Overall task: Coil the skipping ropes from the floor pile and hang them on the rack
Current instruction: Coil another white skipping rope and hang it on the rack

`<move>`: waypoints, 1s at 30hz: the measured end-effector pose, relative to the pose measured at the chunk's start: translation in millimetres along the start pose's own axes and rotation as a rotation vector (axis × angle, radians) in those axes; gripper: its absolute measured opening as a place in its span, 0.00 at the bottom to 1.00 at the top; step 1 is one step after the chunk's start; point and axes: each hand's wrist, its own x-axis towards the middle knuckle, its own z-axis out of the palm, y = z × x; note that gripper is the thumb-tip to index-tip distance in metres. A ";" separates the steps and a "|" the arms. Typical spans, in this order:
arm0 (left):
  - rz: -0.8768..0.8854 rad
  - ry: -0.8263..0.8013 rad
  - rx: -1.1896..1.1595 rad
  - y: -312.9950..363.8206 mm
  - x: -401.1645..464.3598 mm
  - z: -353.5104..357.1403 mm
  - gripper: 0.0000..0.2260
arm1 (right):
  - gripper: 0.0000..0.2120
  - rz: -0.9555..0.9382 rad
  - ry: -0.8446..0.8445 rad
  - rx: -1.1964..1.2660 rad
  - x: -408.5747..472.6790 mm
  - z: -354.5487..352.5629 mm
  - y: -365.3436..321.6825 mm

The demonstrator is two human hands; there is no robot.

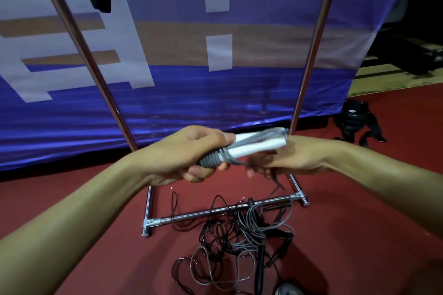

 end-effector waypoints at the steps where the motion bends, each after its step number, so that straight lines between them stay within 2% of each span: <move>1: -0.023 -0.058 0.018 -0.8 -0.1 0.8 0.12 | 0.06 -0.026 0.031 -0.198 0.5 -2.0 -3.4; 2: -0.048 -0.112 0.055 -1.2 -0.3 1.5 0.11 | 0.03 -0.039 0.034 -0.371 1.6 -5.2 -6.9; 4: -0.094 -0.177 0.147 -1.7 -0.5 2.8 0.10 | 0.07 -0.046 0.026 -0.568 5.3 -11.9 -11.8; 5: -0.109 -0.183 0.184 -1.8 -0.1 3.6 0.09 | 0.05 -0.033 0.041 -0.579 6.2 -12.5 -15.8; 8: -0.126 -0.172 0.229 -2.4 2.1 8.6 0.07 | 0.20 -0.044 0.163 -0.586 6.5 -14.2 -23.9; 9: -0.130 -0.165 0.228 -3.8 2.8 9.9 0.08 | 0.21 -0.057 0.173 -0.591 7.3 -15.1 -24.4; 12: -0.136 -0.151 0.305 -9.2 4.0 11.6 0.13 | 0.17 -0.054 0.165 -0.605 7.9 -12.0 -28.2; 16: -0.114 -0.156 0.431 -11.7 6.6 17.2 0.05 | 0.13 -0.069 0.255 -0.742 11.3 -4.6 -39.1; 20: -0.133 -0.030 0.359 -11.0 8.9 14.8 0.11 | 0.11 -0.110 0.359 -0.876 -0.4 1.6 -64.7; 22: -0.098 0.070 0.321 -10.1 9.4 9.2 0.12 | 0.08 -0.134 0.348 -0.910 -8.7 5.4 -72.0; 24: -0.068 0.126 0.250 -8.8 8.1 5.3 0.14 | 0.13 -0.104 0.290 -0.878 -14.6 7.5 -72.4; 27: -0.117 0.055 0.107 -9.5 2.5 6.9 0.17 | 0.19 -0.086 0.200 -0.848 -16.8 9.9 -66.0; 30: -0.129 0.037 0.056 -10.9 -2.2 7.6 0.19 | 0.20 -0.140 0.238 -0.836 -17.9 9.9 -57.4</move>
